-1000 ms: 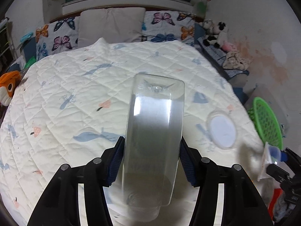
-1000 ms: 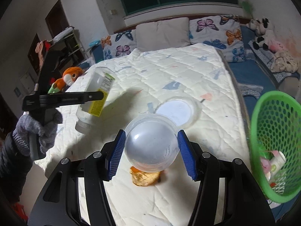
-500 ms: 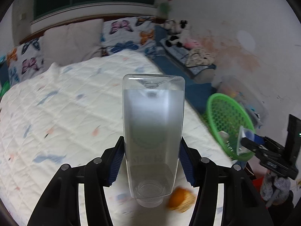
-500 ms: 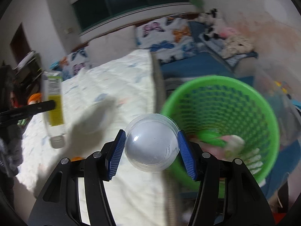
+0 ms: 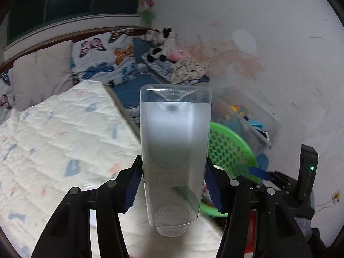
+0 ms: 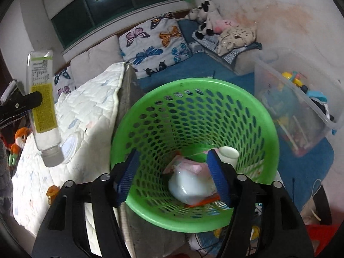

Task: Collect trash
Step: 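Carry the bottle and bowl to the green basket and open both grippers, then move both grippers back to the mattress and grasp the orange peel with the left gripper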

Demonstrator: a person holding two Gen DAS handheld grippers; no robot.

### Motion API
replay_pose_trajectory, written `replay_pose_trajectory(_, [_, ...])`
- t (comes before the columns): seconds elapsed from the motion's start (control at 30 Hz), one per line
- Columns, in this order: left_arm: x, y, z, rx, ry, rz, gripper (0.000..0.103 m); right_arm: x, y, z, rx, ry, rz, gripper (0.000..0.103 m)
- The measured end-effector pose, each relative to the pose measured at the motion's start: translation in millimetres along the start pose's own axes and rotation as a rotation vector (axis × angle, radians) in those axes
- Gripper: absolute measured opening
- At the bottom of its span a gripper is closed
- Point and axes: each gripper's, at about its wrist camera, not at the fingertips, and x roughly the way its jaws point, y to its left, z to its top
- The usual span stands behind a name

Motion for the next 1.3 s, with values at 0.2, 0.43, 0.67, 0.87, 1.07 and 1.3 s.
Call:
replay_pose_trajectory(0.2, [30.6, -26.9, 8.3, 0.009, 0.009, -0.042, 0.054, -8.7, -14.5, -0.5, 0.016, -0.016, -0.001, 0.071])
replay_pose_trajectory(0.43, [73.3, -48.1, 5.6, -0.01, 0.051, -0.071, 0.054, -22.9, -31.7, -8.1, 0.05, -0.04, 0.008, 0.074])
replay_pose_trajectory(0.67, [105.0, -56.5, -4.8, -0.053, 0.11, -0.09, 0.055, -28.4, -44.1, -10.6, 0.076, -0.046, 0.014, 0.074])
replay_pose_trajectory(0.87, [105.0, -58.3, -11.0, -0.039, 0.116, -0.089, 0.066, -27.9, -47.4, -12.7, 0.094, -0.043, 0.027, 0.074])
replay_pose_trajectory(1.07, [82.8, -47.7, -18.7, -0.017, 0.098, -0.054, 0.066, -30.3, -35.4, -13.8, 0.072, -0.046, 0.04, 0.074])
replay_pose_trajectory(1.3, [45.0, -13.7, -33.9, -0.033, 0.068, 0.015, 0.066, -30.7, -15.0, -14.7, 0.045, -0.045, 0.068, 0.074])
